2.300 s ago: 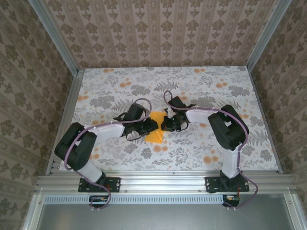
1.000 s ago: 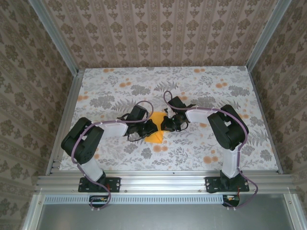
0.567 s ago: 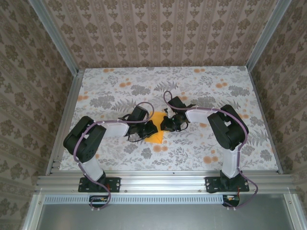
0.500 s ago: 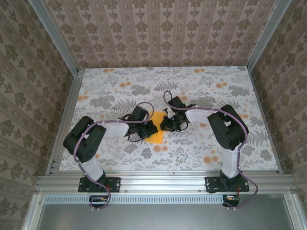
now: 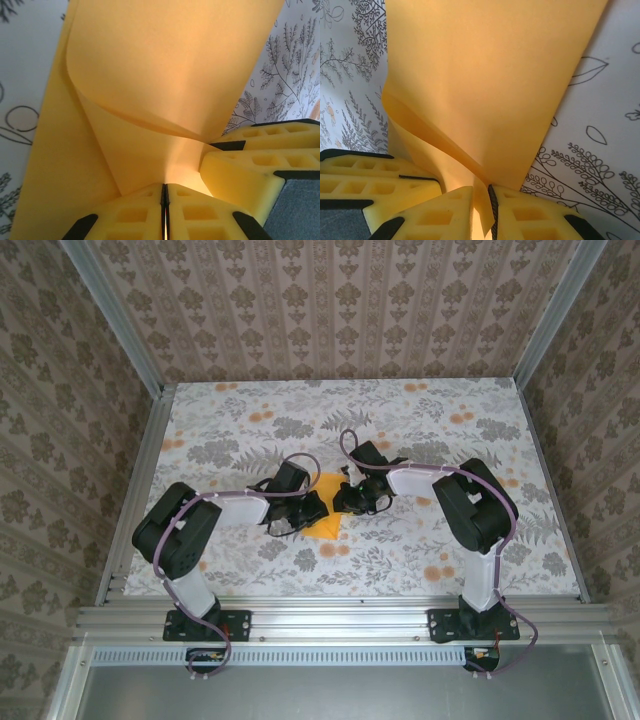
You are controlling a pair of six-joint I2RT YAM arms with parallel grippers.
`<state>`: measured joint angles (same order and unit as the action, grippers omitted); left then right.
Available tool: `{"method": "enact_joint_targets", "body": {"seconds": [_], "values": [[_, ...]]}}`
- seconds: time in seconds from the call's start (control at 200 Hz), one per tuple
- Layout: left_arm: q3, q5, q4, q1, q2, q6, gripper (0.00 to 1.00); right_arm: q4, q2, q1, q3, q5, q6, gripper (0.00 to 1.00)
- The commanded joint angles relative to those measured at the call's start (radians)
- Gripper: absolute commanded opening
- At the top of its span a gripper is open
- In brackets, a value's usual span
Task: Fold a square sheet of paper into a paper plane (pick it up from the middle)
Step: Fold the triangle a second time at the center of the table.
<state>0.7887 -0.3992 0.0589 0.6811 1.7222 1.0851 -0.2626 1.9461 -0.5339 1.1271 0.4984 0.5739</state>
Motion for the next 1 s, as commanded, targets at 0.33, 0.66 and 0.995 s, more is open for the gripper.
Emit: {"method": "enact_joint_targets", "body": {"seconds": [0.33,0.66,0.995], "values": [[0.008,0.037,-0.059,0.008,0.033,0.030,0.10,-0.078,0.019,0.009,0.020,-0.034,-0.019,0.20],[0.001,0.057,-0.091,0.010,0.028,0.038,0.10,-0.102,-0.129,0.023,0.027,-0.095,0.027,0.26],[0.010,0.068,-0.115,0.018,0.031,0.032,0.10,-0.119,-0.208,-0.052,-0.040,-0.093,0.068,0.12]]}}
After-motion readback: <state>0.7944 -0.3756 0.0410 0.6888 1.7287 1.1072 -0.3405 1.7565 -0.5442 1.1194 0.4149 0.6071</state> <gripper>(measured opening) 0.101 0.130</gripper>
